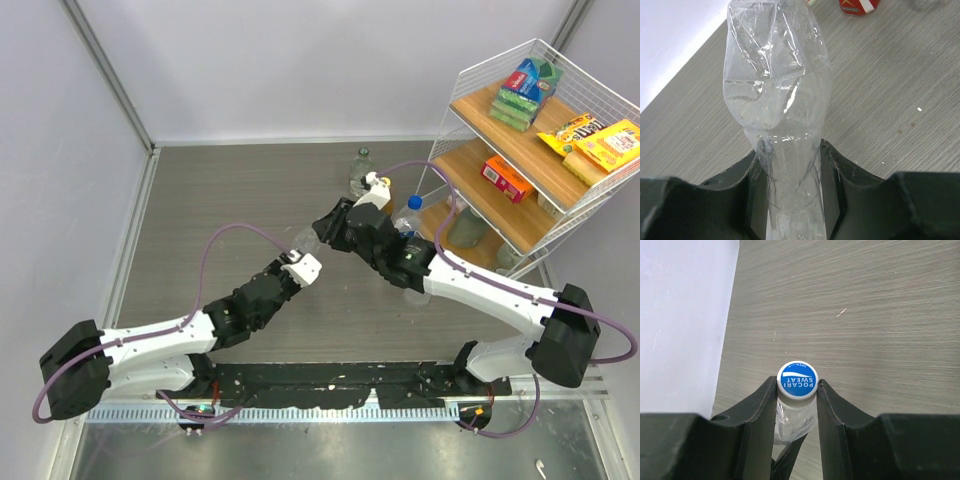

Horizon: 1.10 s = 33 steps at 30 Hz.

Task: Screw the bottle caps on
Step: Screw the bottle cap onto the plastic bottle.

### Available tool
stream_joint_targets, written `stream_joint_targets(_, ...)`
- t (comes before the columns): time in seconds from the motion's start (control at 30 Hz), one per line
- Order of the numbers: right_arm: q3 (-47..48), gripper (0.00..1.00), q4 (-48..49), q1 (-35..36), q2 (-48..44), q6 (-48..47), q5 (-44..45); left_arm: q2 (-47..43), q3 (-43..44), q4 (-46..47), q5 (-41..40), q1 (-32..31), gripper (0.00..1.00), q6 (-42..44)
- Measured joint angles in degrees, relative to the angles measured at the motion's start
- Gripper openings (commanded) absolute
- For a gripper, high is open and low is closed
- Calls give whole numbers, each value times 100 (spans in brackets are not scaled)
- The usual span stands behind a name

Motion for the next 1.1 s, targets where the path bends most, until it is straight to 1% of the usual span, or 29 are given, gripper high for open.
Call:
stream_joint_targets(0.03,-46,17,66,2,-7,96,63,4,0,35,-68,-33,0,24)
stream_joint_targets(0.07,-79,19,114,4,-22,164,116,4,0,63,-111,-57,0,57)
stream_joint_targets(0.13,-127,34,170,11,-70,236,192,-2,-7,131,-151,-87,0,107)
stream_joint_targets(0.17,-142,47,175,15,-98,245,208,-17,-28,195,-146,-96,0,120)
stream_joint_targets(0.2,-177,57,190,28,-162,223,208,-46,-72,278,-142,-107,0,125)
stream_joint_targets(0.23,-223,77,208,37,-232,190,195,-94,-129,372,-120,-122,0,125)
stream_joint_targets(0.27,-275,85,229,48,-315,166,157,-146,-186,476,-37,-144,0,131)
stream_joint_targets(0.33,-417,85,275,66,-468,50,76,-227,-212,682,125,-212,0,72)
stream_joint_targets(0.4,-640,85,315,72,-706,-208,-107,-256,-212,914,236,-227,0,-103)
stream_joint_targets(0.47,-813,85,365,72,-1023,-568,-407,-249,-210,957,330,-155,0,-343)
stream_joint_targets(0.53,-876,85,367,74,-1314,-940,-697,-249,-208,960,446,4,0,-592)
stream_joint_targets(0.63,-907,86,365,74,-1812,-1768,-1248,-306,-197,863,962,442,0,-990)
stream_joint_targets(0.7,-907,86,317,74,-2159,-2503,-1635,-525,-195,651,1801,986,0,-1309)
stream_joint_targets(0.77,-905,86,179,74,-2490,-3322,-1985,-820,-195,592,2830,1617,0,-1596)
stream_joint_targets(0.8,-903,87,90,74,-2621,-3698,-2140,-1034,-195,612,3576,1912,0,-1792)
stream_joint_targets(0.83,-903,87,-4,74,-2745,-4089,-2288,-1088,-195,619,3746,2133,0,-1838)
stream_joint_targets(0.9,-903,87,-149,74,-2953,-4787,-2612,-1272,-188,654,4819,2555,0,-2024)
stream_joint_targets(1.0,-859,87,-251,74,-3088,-5615,-3161,-1252,-101,636,6190,2785,0,-2155)
stream_joint_targets(1.1,-610,87,-402,74,-2951,-6137,-3620,-1084,-28,656,7154,2817,0,-2253)
